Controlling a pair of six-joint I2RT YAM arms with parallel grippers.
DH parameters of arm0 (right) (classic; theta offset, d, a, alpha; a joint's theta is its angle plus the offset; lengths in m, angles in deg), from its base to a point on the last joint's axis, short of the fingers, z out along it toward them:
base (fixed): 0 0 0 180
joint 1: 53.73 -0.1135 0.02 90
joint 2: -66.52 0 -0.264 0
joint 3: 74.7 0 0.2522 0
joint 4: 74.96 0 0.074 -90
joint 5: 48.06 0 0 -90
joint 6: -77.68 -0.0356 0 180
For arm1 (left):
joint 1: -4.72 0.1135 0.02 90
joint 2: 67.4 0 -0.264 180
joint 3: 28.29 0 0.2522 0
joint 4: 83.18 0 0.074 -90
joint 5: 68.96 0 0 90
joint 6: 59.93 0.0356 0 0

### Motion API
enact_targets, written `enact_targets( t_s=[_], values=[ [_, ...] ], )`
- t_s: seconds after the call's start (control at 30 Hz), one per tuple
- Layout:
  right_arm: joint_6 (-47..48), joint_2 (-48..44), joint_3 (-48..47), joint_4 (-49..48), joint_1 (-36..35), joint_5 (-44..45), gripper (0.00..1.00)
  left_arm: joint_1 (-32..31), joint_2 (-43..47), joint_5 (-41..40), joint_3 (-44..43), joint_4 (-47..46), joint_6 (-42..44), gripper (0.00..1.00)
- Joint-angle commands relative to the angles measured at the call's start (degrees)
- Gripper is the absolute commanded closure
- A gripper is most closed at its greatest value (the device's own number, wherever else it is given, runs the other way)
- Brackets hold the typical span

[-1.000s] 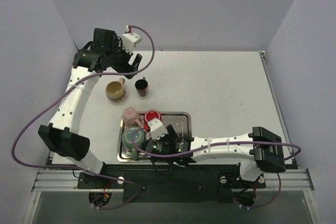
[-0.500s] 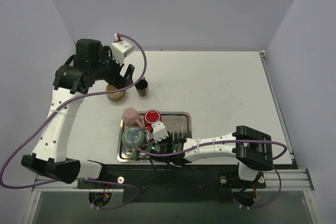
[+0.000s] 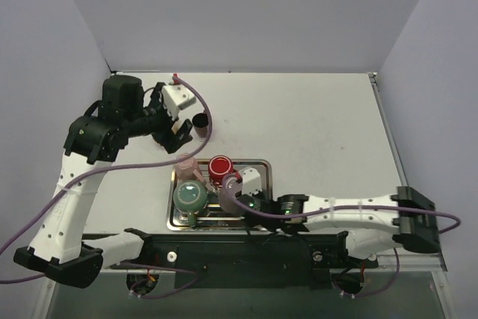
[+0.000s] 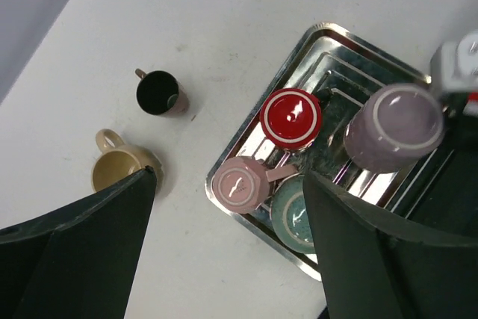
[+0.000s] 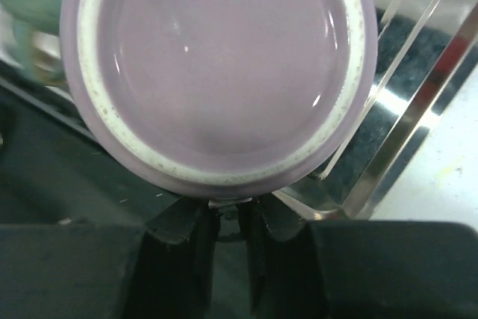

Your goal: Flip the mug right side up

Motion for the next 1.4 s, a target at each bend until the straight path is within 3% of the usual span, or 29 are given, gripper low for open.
enact_targets(
  t_s=[0.0,0.13,0.2,0.23,0.27,0.3,0.33,0.37,0.4,0.5,0.6,0.93,1.23,1.37],
  values=[
    [-0.62,-17.93,0.77,-0.55,3.36,-3.14,1.00,-7.73,5.68,-8.93,7.36,-5.84,15.12,0.10],
    [1.05,-29.19,-0.72,-0.46,10.48,-8.50,1.00,-12.74,5.23,-24.00,8.41,-8.39,24.34,0.10],
    [2.89,-32.27,-3.70,1.37,13.38,-10.00,1.00,-16.60,9.52,-27.26,12.62,-13.12,36.20,0.10],
    [4.12,-32.97,-6.41,2.16,15.31,-10.96,1.00,-18.53,11.73,-28.83,17.08,-16.02,46.59,0.09],
    [4.74,-33.24,-7.74,3.22,16.02,-11.66,1.00,-19.33,16.45,-29.46,19.90,-23.18,54.00,0.09],
    [5.79,-33.33,-10.45,3.66,17.07,-12.89,1.00,-19.43,18.93,-29.90,29.33,-29.00,65.30,0.09],
    [6.32,-33.16,-11.61,4.01,17.43,-13.42,1.00,-19.34,24.26,-28.69,34.47,-46.54,71.59,0.07],
    [7.20,-32.72,-14.06,4.11,17.61,-14.47,1.00,-18.30,26.06,-24.67,44.79,-55.07,78.53,0.07],
    [7.55,-32.54,-15.39,4.11,17.61,-14.92,1.00,-18.03,28.86,-20.80,48.20,-69.60,80.08,0.06],
    [8.35,-30.88,-19.69,3.84,17.70,-17.99,1.00,-19.07,32.92,-6.49,54.37,-77.38,80.27,0.06],
    [8.44,-29.29,-21.99,3.32,17.70,-20.19,1.00,-21.01,34.16,-3.10,61.13,-89.50,83.68,0.06],
    [8.00,-24.02,-25.23,-2.92,17.52,-25.47,1.00,-21.98,35.74,0.06,64.32,-84.34,87.91,0.07],
    [8.79,-19.88,-28.49,-3.28,17.52,-26.53,1.00,-21.98,37.94,3.32,63.62,-72.66,89.41,0.10],
    [8.79,-18.30,-29.46,-3.28,17.70,-27.14,1.00,-21.98,37.15,4.72,63.70,-75.01,88.80,0.11]
  ],
)
